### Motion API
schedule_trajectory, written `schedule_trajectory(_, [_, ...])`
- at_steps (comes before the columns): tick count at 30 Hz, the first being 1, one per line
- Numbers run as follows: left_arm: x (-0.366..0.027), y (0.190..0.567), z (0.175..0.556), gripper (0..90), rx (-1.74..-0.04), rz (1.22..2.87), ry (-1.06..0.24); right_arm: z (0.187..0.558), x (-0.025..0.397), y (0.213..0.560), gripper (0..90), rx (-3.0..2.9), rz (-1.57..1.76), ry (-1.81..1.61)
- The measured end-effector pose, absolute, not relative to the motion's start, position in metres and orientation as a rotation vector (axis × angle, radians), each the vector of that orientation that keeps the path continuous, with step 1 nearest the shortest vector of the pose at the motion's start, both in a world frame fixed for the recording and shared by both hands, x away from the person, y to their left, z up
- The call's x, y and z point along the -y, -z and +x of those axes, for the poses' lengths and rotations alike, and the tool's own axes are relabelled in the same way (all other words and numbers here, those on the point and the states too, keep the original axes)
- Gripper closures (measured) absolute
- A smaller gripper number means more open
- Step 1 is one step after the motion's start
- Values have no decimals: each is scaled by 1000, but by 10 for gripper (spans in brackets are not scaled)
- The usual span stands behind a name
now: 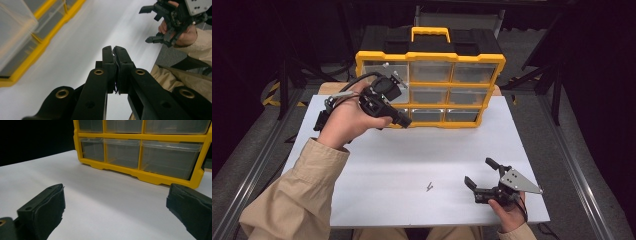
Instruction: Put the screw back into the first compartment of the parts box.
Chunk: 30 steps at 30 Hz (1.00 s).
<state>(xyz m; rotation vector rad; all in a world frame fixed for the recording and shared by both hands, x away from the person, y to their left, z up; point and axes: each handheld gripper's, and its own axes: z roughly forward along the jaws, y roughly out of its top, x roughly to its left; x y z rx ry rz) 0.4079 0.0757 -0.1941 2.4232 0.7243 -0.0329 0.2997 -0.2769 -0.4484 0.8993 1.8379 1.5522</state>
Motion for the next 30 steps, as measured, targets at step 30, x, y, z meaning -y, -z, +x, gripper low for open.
schedule_trajectory(30, [-101, 141, 473, 878, -942, 2327, -169, 298, 276, 446, 25, -1831, 893, -1563])
